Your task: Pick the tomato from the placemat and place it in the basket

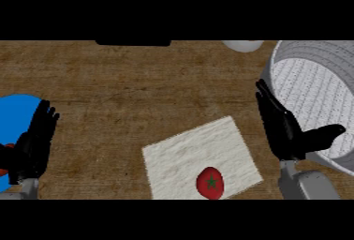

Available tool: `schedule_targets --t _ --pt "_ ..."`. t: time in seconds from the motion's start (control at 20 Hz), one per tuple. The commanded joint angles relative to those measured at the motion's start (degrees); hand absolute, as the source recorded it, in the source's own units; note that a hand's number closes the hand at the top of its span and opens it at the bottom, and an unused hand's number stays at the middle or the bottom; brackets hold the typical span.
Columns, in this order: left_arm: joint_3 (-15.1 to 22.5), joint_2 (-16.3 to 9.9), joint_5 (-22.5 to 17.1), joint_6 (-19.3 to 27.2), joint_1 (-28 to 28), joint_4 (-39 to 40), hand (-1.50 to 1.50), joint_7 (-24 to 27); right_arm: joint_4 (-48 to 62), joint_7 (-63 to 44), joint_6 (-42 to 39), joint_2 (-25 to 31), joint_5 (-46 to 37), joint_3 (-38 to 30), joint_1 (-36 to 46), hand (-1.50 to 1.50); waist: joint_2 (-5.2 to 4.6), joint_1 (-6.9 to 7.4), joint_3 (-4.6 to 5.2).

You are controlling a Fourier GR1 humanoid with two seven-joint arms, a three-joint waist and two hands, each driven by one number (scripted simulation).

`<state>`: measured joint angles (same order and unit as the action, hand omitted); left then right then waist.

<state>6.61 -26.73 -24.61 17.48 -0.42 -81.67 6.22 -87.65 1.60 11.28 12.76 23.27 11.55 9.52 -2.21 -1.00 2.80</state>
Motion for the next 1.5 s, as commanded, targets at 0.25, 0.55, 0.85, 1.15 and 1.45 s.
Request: schedule_targets --t 0.25,0.55,0.85,1.15,1.45 --pt "8.21 1.56 1.67 -3.3 2.56 9.65 0.0 -11.39 -10.01 1.95 11.04 -4.43 -9.93 3.13 7.75 1.5 2.18 -0.1 -2.7" --pt "10.74 1.21 2.45 -5.4 3.71 7.55 0.0 -12.92 -2.29 -3.39 20.16 -11.65 -31.43 24.06 11.29 -1.5 2.48 2.47 -2.43" --pt "9.5 1.34 2.25 -4.21 4.0 7.75 0.0 -13.9 4.3 -21.16 25.53 -4.8 -47.79 24.3 14.21 -1.5 3.41 -0.77 -2.04" --pt "7.83 -0.2 1.58 -3.4 6.36 6.06 0.0 -15.12 2.19 -38.65 13.32 5.82 -56.97 24.34 19.76 -1.5 4.98 -2.83 -1.85" --pt "8.31 -0.23 1.86 -4.16 9.0 5.65 0.0 -14.37 -7.36 -54.26 -4.84 10.67 -55.81 24.82 27.04 -1.5 5.05 -3.26 -1.97"
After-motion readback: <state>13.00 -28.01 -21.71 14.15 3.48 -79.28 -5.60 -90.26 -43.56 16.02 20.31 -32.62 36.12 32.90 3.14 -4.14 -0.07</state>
